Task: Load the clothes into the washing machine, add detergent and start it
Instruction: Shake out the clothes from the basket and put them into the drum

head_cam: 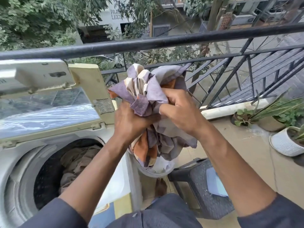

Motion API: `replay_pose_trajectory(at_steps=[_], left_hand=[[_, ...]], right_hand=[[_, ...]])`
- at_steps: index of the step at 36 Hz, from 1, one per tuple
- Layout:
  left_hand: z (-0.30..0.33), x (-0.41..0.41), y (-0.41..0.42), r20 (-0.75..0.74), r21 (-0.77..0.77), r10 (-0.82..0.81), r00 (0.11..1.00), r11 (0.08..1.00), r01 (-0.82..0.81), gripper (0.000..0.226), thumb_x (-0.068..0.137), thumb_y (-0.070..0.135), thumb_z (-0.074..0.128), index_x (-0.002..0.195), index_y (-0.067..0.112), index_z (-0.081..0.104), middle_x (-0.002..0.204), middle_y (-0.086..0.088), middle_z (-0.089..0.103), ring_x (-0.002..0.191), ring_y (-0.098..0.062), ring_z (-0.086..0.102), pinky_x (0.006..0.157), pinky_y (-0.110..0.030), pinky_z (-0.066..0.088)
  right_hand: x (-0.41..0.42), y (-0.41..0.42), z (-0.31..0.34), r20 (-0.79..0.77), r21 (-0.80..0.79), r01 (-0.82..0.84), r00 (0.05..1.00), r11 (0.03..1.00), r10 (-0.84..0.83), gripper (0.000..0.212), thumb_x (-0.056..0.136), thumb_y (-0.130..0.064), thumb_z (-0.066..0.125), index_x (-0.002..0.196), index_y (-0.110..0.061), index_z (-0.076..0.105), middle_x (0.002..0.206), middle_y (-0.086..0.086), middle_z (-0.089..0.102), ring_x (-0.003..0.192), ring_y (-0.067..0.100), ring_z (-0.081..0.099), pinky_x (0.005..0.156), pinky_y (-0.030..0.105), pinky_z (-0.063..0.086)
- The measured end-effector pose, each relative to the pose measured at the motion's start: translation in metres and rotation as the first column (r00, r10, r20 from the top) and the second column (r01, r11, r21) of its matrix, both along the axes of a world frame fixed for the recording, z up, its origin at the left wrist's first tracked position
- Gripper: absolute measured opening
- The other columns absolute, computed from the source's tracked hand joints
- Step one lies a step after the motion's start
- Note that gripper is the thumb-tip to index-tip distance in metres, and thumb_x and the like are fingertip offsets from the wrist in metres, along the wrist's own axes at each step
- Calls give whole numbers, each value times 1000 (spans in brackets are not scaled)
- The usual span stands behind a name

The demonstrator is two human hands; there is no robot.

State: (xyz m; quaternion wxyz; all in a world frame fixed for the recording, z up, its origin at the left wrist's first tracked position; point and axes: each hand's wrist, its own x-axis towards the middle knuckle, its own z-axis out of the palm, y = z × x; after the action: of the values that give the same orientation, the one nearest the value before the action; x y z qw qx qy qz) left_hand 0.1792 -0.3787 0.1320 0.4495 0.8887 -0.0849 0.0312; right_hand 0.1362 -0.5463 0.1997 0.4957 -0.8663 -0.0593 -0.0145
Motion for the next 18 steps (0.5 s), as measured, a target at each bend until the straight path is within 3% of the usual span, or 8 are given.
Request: replay_pose_trajectory(at_steps=[3,5,6,8,10,12,15,18], left_hand=[[-3,1,0,24,-66,90,996,994,-89,43,55,65,82,76,32,63,66,17,57,69,-12,61,53,-24,38],[-2,2,1,34,-87,100,994,992,-97,37,61,47,93,72,35,60,65,19,58,66,-11,61,50,-17,35],[-3,3,1,37,-85,97,995,992,-93,35,64,41,96,75,33,63,67,17,60,68,-13,63,51,-19,37],[-5,6,0,42,-103,88,995,991,-84,31,69,32,96,81,30,68,74,10,67,73,-18,69,54,-26,44],[-5,8,0,43,-153,99,994,984,-92,28,73,26,93,89,26,70,84,3,75,81,-20,73,62,-36,55],[-5,8,1,27,-184,136,990,974,-129,34,74,28,92,102,27,71,96,5,77,91,-19,74,72,-42,60],[-3,10,1,-35,-261,194,980,945,-196,40,75,29,91,110,23,73,100,8,76,97,-16,74,78,-35,59],[1,12,2,-58,-335,203,977,919,-211,46,66,33,87,107,17,74,96,9,75,91,-8,71,76,-29,55]], right_hand=[[-2,-3,-1,-32,52,-75,997,996,77,30,78,-13,55,102,-14,72,90,3,75,87,21,67,81,46,55],[-4,-6,-3,-40,136,-97,994,986,103,44,79,-3,55,116,-17,74,104,-4,77,103,16,71,90,40,57],[-5,-9,-5,-43,193,-93,994,977,103,46,80,2,54,118,-14,74,106,-7,77,105,12,71,91,33,56],[-7,-14,-13,-36,293,-42,998,955,55,41,83,5,55,115,-10,75,105,-2,78,104,17,72,91,38,58],[-9,-22,-23,2,325,46,999,945,-49,33,87,2,59,112,-12,77,105,4,79,104,27,74,93,48,60],[-10,-33,-37,67,275,181,976,944,-206,24,93,-6,64,106,-19,78,101,-1,80,99,22,75,89,45,61],[-12,-52,-70,88,233,458,869,858,-488,11,95,-26,66,94,-29,77,89,-5,78,87,19,74,79,41,60],[-16,-64,-117,-61,155,648,759,745,-648,14,96,-40,63,94,-30,72,89,-8,73,88,15,68,80,37,54]])
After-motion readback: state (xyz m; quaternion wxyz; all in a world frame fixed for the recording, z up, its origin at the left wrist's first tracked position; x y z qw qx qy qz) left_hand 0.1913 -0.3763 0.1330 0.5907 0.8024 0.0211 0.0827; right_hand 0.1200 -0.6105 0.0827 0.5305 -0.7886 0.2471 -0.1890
